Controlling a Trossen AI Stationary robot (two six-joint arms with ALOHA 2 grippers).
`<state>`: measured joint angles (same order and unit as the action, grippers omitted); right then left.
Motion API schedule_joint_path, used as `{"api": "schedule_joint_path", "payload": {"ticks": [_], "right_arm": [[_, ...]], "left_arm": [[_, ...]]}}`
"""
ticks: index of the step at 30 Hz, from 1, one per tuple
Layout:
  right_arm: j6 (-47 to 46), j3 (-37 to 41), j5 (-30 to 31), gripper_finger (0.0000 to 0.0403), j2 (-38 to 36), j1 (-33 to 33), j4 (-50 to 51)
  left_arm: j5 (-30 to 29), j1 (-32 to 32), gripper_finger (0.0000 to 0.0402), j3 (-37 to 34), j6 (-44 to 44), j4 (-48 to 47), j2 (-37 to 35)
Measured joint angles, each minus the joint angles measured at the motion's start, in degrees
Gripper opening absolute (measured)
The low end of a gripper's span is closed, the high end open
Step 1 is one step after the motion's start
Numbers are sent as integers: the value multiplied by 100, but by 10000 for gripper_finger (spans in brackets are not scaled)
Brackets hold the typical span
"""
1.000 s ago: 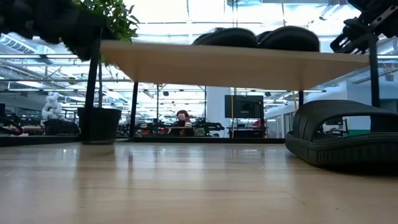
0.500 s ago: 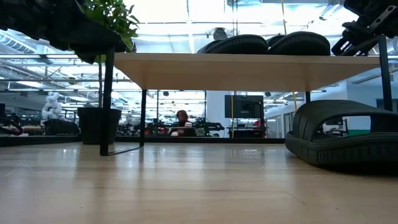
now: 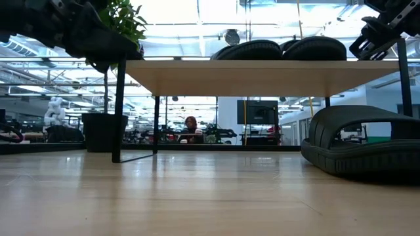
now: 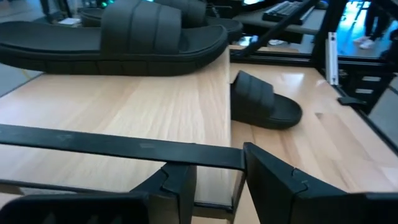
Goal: Pick and place slides into the shelf
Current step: Put the black slide under the shelf
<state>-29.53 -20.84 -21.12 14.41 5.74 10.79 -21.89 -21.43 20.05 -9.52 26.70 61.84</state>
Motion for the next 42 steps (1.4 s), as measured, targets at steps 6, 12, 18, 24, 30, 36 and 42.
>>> {"api": "schedule_joint_path", "payload": {"ticks": [6,12,18,24,30,36,42], "right_arm": [[37,-3,3,183,0,-2,-287],[105,-4,7,183,0,-2,-280],[232,-4,93,183,2,-2,-277],[258,-4,163,183,2,-1,-169],[235,-4,197,183,2,-2,58],[235,-4,306,183,2,-2,127],[319,-4,321,183,2,-2,111]], "left_arm": [[239,-7,129,0,-58,20,0],[604,-57,129,0,-37,46,16],[408,-156,129,4,189,69,42],[244,-190,130,4,448,29,13],[74,-189,170,7,490,-85,4],[70,-187,252,9,394,-94,4],[-33,-192,339,9,458,-107,4]]}}
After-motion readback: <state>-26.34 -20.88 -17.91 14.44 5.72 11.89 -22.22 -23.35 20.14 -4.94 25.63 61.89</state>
